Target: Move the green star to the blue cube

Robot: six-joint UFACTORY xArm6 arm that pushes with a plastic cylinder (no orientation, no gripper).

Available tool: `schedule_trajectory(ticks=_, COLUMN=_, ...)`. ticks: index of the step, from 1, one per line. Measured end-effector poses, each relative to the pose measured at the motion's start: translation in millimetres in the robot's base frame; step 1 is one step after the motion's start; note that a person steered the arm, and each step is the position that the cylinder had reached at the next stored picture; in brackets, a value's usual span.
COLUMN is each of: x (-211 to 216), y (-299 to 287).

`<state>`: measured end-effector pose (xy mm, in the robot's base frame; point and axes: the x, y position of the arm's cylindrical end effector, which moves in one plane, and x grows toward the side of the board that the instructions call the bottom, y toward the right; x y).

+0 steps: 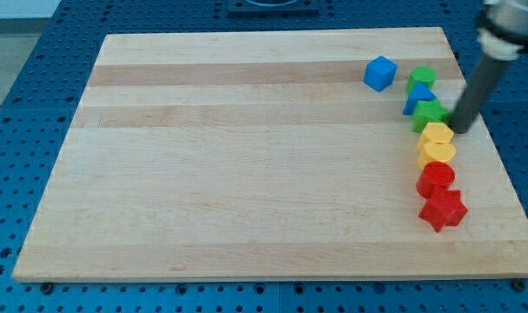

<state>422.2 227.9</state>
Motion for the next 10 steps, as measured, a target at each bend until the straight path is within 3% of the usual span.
schedule_trajectory(ticks=2, x=-3, y=-118)
schedule_trajectory(ticks=3, x=12, y=-120)
schedule_trajectory(ticks=6, x=-30, y=-122)
schedule_trajectory(ticks=10, x=-55, y=-101)
